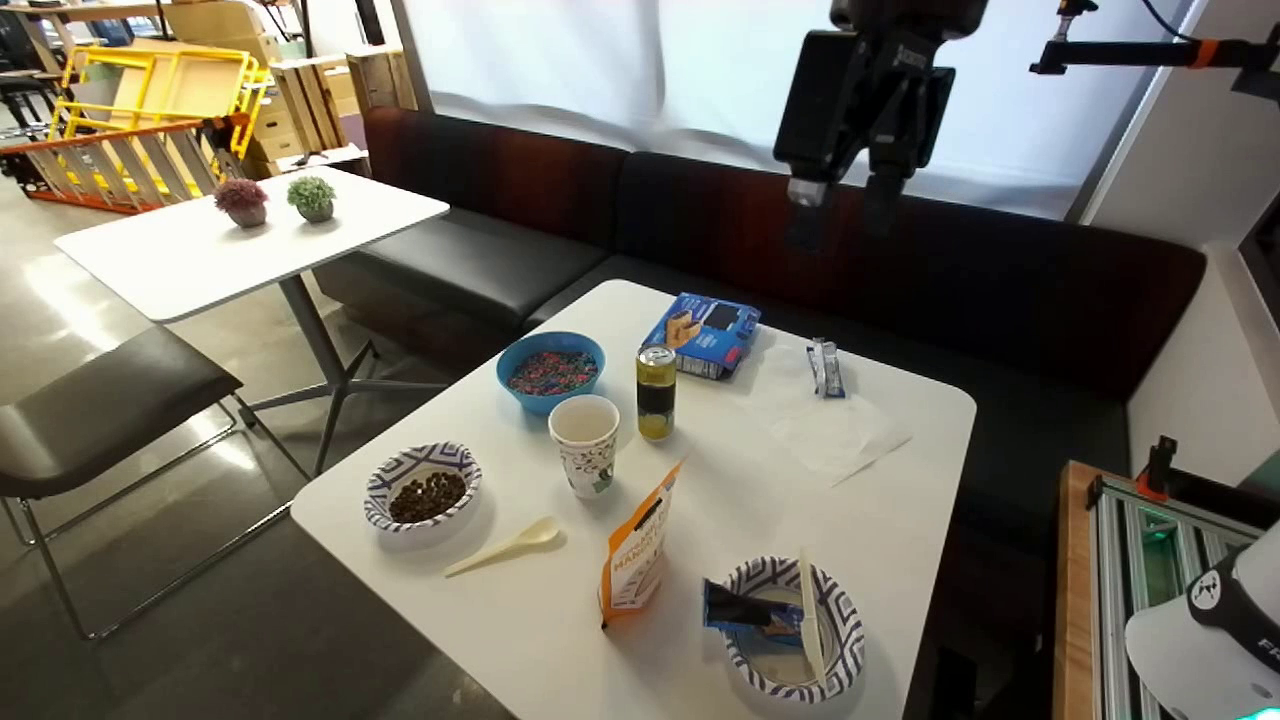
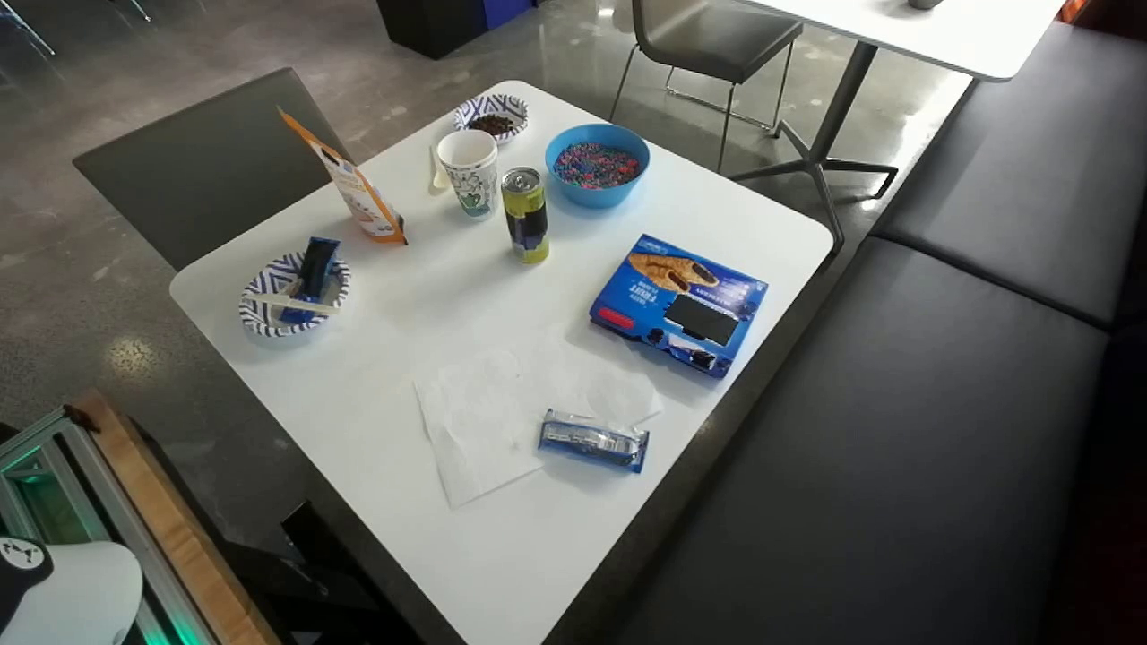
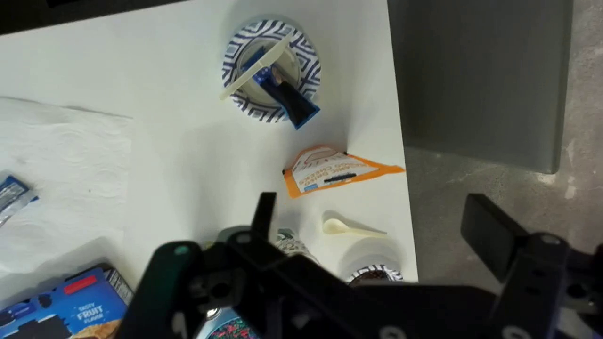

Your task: Pick up the can and put it on the napkin

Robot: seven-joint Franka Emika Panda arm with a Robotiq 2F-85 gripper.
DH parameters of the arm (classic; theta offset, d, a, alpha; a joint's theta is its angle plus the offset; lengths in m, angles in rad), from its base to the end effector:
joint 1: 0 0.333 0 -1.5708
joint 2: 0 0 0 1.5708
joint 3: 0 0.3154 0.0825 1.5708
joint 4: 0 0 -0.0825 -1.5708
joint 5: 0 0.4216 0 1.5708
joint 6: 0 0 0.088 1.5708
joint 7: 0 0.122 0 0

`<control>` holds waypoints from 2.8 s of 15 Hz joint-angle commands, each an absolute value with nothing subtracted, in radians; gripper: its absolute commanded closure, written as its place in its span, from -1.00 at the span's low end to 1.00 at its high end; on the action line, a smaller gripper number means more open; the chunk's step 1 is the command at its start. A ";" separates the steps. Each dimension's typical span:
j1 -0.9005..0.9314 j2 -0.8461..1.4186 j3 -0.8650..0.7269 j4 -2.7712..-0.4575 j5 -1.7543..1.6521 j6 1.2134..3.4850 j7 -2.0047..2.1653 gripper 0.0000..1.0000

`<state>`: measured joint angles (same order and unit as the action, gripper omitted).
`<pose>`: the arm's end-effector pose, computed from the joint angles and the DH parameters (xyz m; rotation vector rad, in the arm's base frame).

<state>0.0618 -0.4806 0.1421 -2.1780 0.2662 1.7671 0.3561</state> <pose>0.4378 0.1262 0.5633 -2.9177 0.3066 -0.0162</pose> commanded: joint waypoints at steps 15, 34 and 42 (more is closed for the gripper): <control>-0.010 0.000 0.011 -2.152 0.138 2.252 0.079 -1.00; -0.013 0.221 -0.030 -2.088 0.065 2.504 0.189 -1.00; 0.014 0.346 -0.043 -2.041 0.016 2.572 0.221 -1.00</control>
